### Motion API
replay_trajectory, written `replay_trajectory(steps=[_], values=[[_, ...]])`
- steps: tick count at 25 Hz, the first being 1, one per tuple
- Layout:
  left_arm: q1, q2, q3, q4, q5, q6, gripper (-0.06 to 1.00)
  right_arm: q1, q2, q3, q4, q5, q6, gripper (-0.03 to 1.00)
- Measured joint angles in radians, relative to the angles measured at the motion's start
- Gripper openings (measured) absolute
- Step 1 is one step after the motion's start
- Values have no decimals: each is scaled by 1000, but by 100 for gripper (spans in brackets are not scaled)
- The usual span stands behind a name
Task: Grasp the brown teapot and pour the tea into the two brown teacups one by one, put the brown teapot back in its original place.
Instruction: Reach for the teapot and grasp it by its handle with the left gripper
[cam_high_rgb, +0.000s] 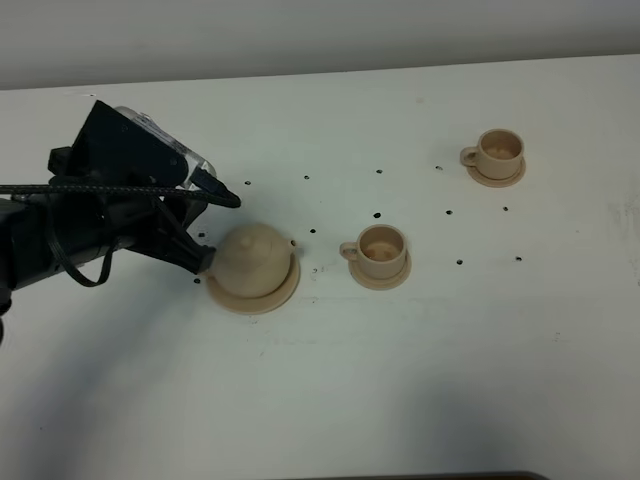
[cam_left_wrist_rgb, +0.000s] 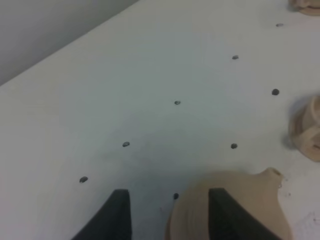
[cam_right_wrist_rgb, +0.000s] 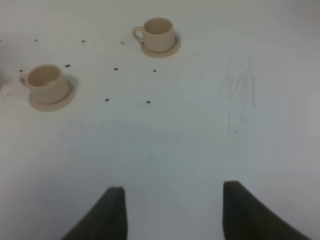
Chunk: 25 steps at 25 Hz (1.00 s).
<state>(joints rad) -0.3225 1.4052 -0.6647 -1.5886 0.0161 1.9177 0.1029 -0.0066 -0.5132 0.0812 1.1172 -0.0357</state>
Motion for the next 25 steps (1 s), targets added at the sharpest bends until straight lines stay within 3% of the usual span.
replay_trajectory(steps=[9,16,25], values=[[-29,34,-8,5,-16,0,39,0,0,0,0,0,0,42],[-29,34,-8,74,-55,-21,39,0,0,0,0,0,0,42],[26,34,2,461,-52,-425,39,0,0,0,0,0,0,42]])
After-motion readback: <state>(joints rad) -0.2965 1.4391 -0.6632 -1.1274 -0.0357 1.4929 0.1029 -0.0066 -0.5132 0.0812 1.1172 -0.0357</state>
